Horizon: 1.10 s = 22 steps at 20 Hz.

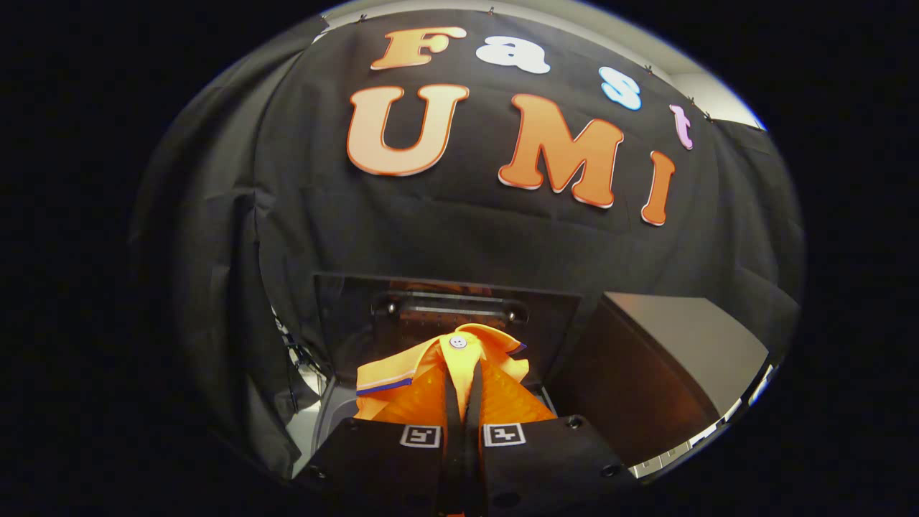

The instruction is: Put the clothes into the washing machine and then close the washing machine lid.

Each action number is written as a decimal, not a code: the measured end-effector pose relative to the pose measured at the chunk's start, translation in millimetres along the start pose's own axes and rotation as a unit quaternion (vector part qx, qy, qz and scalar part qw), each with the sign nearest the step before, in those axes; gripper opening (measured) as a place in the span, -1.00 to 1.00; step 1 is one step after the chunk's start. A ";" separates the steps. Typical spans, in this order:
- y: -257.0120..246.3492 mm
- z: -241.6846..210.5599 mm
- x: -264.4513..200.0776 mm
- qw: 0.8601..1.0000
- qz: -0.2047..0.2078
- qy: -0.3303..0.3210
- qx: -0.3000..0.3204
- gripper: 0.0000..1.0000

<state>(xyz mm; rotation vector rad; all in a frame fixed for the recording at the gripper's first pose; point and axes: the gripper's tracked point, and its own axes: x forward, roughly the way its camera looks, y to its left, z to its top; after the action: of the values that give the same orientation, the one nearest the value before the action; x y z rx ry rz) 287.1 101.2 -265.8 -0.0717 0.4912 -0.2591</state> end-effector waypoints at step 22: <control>47.1 -227.7 146.7 0.957 0.030 0.286 -0.044 -0.83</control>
<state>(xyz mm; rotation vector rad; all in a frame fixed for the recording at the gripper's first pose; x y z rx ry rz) 314.4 106.7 -539.4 -0.0674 1.0798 -0.1959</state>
